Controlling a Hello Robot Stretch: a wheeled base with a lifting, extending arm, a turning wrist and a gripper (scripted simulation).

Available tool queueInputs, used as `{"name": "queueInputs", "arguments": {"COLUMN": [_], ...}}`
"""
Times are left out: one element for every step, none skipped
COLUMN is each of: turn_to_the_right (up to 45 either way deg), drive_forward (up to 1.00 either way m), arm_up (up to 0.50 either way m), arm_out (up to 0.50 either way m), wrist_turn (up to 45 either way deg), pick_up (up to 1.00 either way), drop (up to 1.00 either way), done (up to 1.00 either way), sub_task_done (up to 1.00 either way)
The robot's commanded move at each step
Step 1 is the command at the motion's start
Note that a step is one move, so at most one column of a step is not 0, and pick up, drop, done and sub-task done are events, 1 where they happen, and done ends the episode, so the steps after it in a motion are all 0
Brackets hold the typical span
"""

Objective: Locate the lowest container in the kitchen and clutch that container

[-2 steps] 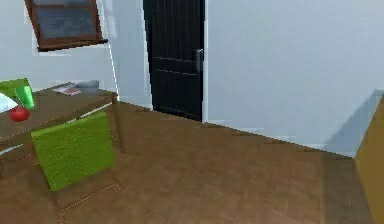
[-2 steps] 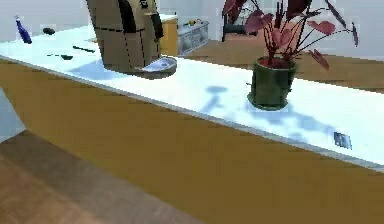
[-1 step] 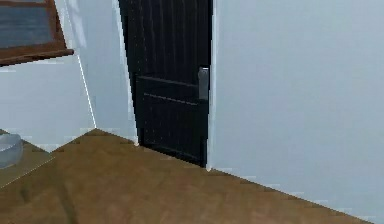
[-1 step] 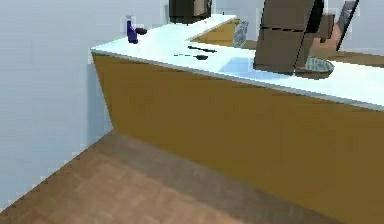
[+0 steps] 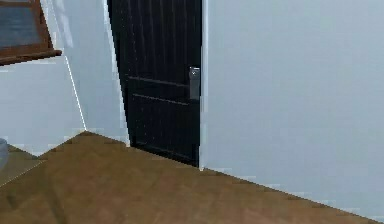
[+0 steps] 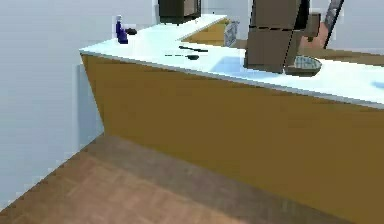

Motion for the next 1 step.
{"name": "queueInputs", "arguments": {"turn_to_the_right": [45.0], "drive_forward": [0.0], "arm_up": [0.0], "arm_out": [0.0], "wrist_turn": [0.0], "pick_up": [0.0], "drop": [0.0], "done": [0.0], "sub_task_done": [0.0]}}
